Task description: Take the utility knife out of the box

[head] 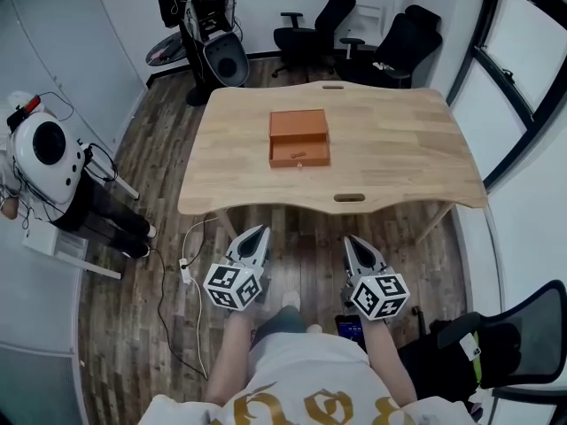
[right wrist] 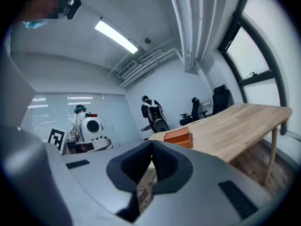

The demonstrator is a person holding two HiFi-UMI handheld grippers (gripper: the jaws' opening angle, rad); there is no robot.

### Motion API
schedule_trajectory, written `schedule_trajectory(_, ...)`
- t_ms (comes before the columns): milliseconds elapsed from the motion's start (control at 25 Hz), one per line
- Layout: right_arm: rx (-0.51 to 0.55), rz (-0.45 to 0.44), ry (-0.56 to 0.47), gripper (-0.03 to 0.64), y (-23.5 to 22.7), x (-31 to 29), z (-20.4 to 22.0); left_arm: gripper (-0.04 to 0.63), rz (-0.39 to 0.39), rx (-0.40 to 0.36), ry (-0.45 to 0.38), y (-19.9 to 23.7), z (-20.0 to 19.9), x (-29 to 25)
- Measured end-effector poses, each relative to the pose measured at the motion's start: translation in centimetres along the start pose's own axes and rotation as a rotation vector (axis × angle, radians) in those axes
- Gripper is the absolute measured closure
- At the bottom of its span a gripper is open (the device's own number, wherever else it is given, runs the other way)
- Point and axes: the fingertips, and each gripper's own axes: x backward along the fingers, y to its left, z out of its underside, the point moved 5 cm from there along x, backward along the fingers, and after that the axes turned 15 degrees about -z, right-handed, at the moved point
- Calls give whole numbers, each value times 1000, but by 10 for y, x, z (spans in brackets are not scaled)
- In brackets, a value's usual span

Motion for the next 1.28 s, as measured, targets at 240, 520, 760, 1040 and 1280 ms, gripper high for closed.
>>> schedule_trajectory(240,-11,0,-13,606,-16,-10,-7,586,-1,-7,-3,1,-2,-23)
schedule_trajectory(520,-14,32,5,606,-52,-40,-9,586,-3,-41,8,12,1,-70)
schedule_trajectory(760,-7,63,37,606,-91,-84,-20,586,20,-27,23,28,-7,-137)
schedule_trajectory(1040,-15,104,86,606,-143,-160,-42,586,51,-25,68,60,-25,-231)
schedule_trajectory(1280,-22,121,129,606,-191,-228,-52,586,21,-51,100,98,-33,-309)
